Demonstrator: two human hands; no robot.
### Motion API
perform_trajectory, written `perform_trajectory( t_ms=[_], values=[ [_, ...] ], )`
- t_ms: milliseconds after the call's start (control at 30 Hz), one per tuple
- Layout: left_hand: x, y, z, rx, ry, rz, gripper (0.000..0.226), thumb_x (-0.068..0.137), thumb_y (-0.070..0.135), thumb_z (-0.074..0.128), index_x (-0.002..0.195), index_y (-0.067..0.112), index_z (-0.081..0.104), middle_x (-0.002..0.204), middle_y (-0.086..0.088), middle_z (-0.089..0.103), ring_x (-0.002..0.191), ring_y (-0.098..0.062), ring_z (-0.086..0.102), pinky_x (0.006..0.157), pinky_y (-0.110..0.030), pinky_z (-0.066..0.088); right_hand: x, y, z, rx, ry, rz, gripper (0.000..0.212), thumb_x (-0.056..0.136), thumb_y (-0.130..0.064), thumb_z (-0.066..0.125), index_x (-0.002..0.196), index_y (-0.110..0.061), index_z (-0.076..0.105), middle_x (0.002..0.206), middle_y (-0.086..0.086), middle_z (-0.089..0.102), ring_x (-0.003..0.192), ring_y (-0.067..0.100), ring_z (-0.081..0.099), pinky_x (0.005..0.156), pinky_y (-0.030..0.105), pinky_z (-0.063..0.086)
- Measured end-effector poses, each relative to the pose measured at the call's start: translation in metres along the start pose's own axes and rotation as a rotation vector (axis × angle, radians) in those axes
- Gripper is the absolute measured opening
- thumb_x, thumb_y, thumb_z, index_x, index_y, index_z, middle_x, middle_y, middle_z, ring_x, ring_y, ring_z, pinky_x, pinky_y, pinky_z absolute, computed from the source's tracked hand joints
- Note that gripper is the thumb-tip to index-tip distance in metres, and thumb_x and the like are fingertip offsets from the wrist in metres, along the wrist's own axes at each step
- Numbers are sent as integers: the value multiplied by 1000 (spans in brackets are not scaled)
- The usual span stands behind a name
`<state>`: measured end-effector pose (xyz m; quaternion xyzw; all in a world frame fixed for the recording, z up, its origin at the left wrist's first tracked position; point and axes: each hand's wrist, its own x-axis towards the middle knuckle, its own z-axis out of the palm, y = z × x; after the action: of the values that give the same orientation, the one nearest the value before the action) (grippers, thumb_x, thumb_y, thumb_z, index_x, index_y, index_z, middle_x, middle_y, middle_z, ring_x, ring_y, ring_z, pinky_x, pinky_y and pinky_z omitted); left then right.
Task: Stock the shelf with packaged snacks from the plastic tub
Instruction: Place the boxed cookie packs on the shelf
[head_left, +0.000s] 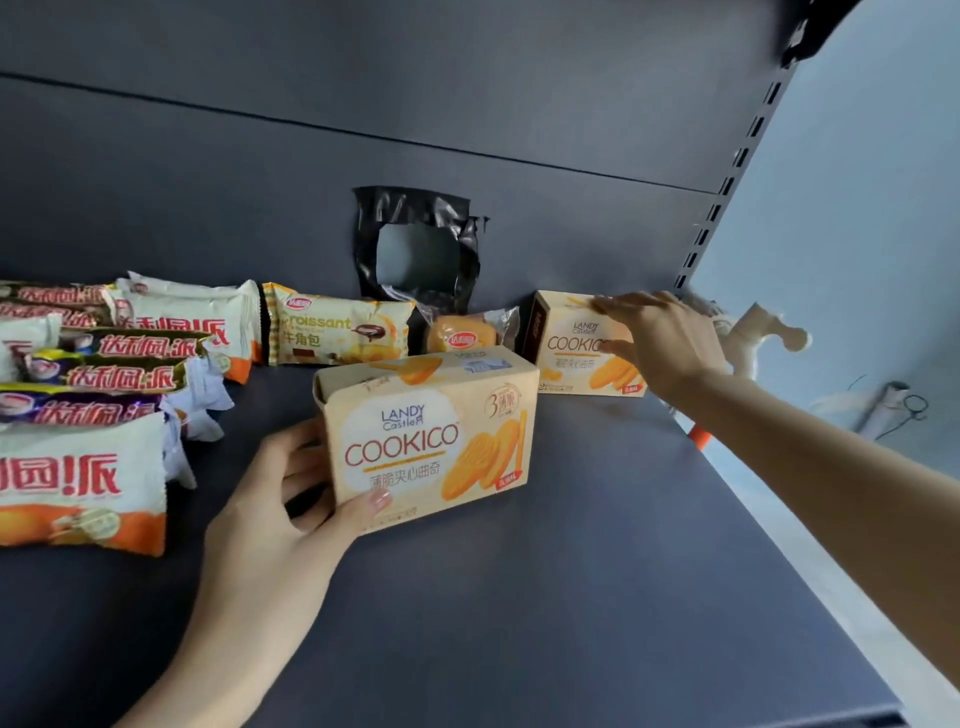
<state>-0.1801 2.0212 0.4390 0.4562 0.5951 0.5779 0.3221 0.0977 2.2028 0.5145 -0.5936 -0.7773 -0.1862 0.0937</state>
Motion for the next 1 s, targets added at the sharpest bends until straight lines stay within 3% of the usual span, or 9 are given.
perform_trajectory(
  t_ms=[100,167,233,300,367,433,567,833,1000],
  values=[
    [4,1,2,23,-51,8,53,72,0,78,106,34,56,97,16,66,83,23,57,61,4,40,-3,-4,-14,188,83,-10,51,89,-18,64,138,-23,49,142,5,47,128,27,43,105,38,33],
    [10,3,8,52,-85,15,53,72,2,79,112,29,56,99,15,67,86,21,58,63,3,42,-9,-15,-38,537,154,3,41,91,-21,63,131,-21,57,131,1,57,120,17,54,104,31,39],
    [17,4,19,110,-87,31,54,73,7,79,115,30,55,106,12,64,92,13,60,69,-3,45,-21,-34,-69,876,-25,-49,42,87,-37,63,125,-21,62,119,-11,62,105,-5,59,100,17,43],
    [23,6,37,207,-81,56,58,72,15,81,122,30,56,115,5,58,102,-2,59,85,-20,49,-32,-46,-89,712,-273,-189,55,77,-51,63,128,-31,58,117,-24,58,103,-12,54,97,9,40],
    [27,10,58,252,-87,82,61,71,19,82,126,25,57,116,0,54,107,-16,59,92,-37,51,-38,-45,-89,359,-368,-270,60,76,-54,66,133,-40,51,125,-24,56,113,-1,51,100,20,39],
    [29,17,80,286,-123,89,58,73,22,82,126,22,57,113,-1,54,105,-19,59,89,-33,50,-41,-36,-86,183,-309,-270,59,79,-51,67,135,-41,48,133,-16,54,119,10,49,93,31,43],
    [34,28,118,322,-196,111,44,78,23,78,118,18,59,110,-1,53,105,-21,57,86,-32,47,-48,-14,-83,-41,-300,-204,60,85,-53,61,138,-46,36,140,-15,42,125,11,40,56,17,24],
    [52,29,159,372,-140,142,35,86,26,70,116,16,58,118,-3,61,108,-24,59,89,-43,51,-42,6,-44,-141,-166,-144,77,82,-48,67,147,-29,30,139,2,46,129,25,40,96,40,42],
    [62,27,168,370,-112,152,34,84,25,71,114,18,56,116,-2,64,107,-23,61,87,-44,53,-43,10,-29,-152,-88,-75,75,81,-42,69,144,-24,34,129,6,51,120,30,45,86,49,48]
  ],
)
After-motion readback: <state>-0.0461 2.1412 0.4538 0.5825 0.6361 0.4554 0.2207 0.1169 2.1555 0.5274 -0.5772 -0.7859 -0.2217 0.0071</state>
